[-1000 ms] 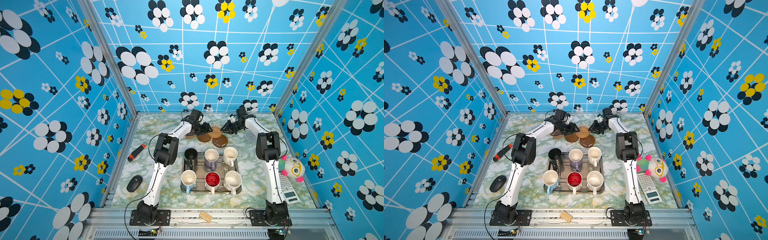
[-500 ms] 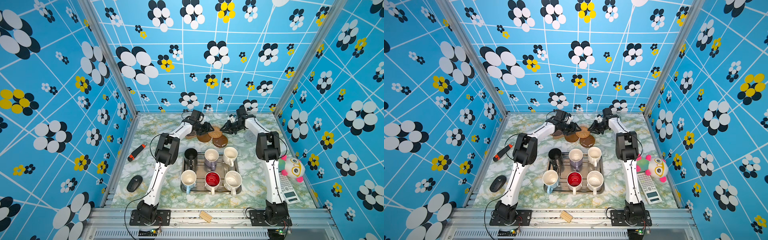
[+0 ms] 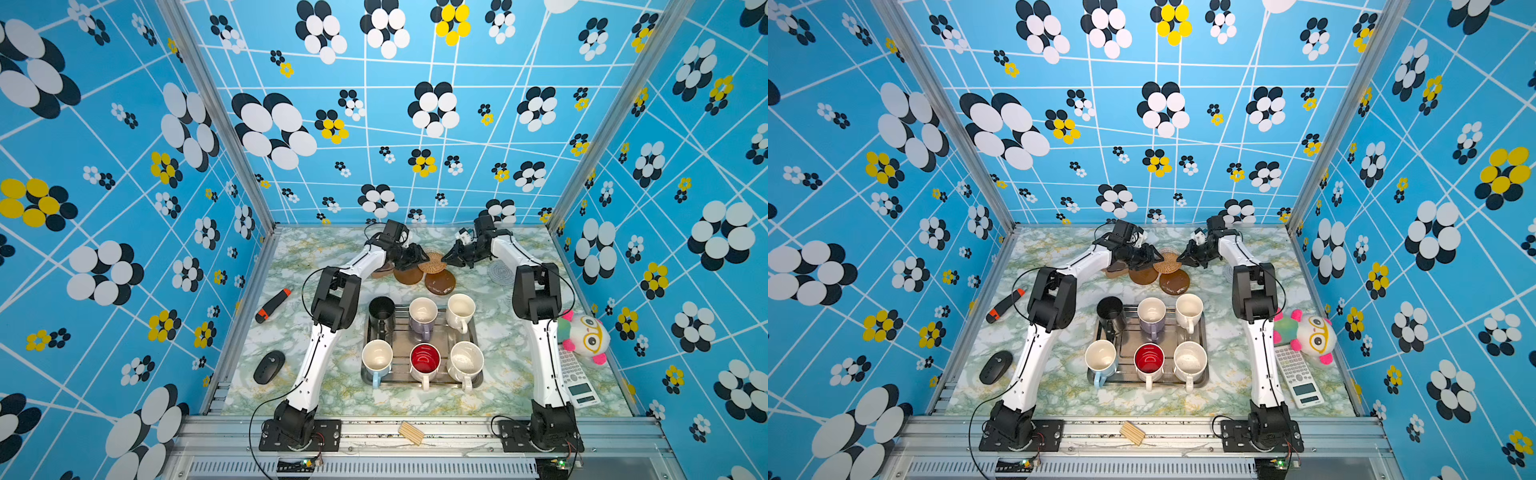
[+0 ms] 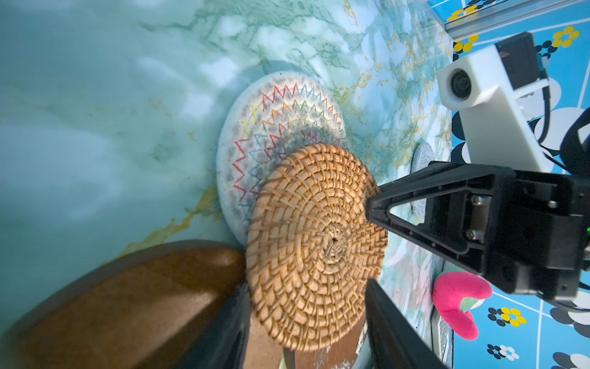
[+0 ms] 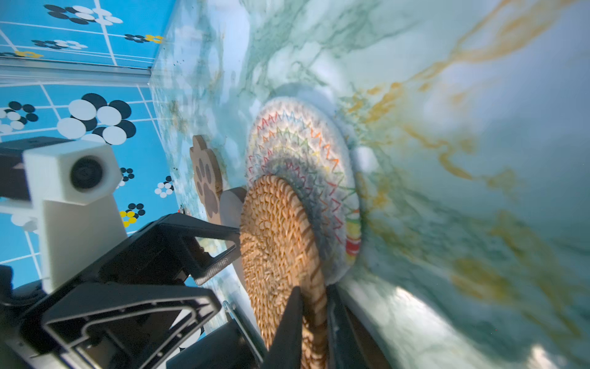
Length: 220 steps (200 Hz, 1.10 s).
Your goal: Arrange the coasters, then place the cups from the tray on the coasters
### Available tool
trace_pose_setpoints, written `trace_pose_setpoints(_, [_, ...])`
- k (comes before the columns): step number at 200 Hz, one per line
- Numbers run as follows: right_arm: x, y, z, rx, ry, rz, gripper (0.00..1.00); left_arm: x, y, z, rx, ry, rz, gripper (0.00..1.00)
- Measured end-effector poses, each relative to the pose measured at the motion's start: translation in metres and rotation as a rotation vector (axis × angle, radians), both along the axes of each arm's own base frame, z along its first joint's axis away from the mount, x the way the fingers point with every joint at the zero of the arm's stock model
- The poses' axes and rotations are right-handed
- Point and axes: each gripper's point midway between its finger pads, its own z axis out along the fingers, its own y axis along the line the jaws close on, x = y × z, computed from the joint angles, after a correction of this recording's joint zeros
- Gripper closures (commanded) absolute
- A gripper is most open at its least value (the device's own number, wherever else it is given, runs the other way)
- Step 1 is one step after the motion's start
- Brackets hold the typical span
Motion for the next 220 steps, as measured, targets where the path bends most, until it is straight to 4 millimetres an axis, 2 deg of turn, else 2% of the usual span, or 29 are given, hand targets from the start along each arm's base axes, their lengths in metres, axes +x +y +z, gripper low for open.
trace_pose_setpoints(45, [-0.001, -0.002, 0.003, 0.028, -0.013, 0.001, 1.00, 0.000, 0.000, 0.000, -0.001, 0.001, 0.001, 0.42])
trace_pose_setpoints(85, [-0.006, -0.013, 0.008, 0.059, -0.014, -0.015, 1.00, -0.004, -0.006, 0.001, -0.004, 0.001, -0.012, 0.41])
trace_pose_setpoints(131, [-0.014, -0.036, 0.010, 0.084, -0.015, -0.069, 1.00, -0.010, -0.020, 0.004, -0.014, -0.009, -0.039, 0.41])
trace_pose_setpoints(173, [-0.017, -0.059, 0.014, 0.112, -0.024, -0.139, 1.00, -0.010, -0.020, 0.006, -0.015, -0.013, -0.039, 0.41])
trace_pose_setpoints(220, [-0.011, -0.085, 0.029, 0.122, -0.073, -0.203, 1.00, -0.010, -0.020, 0.005, -0.013, -0.016, -0.042, 0.41])
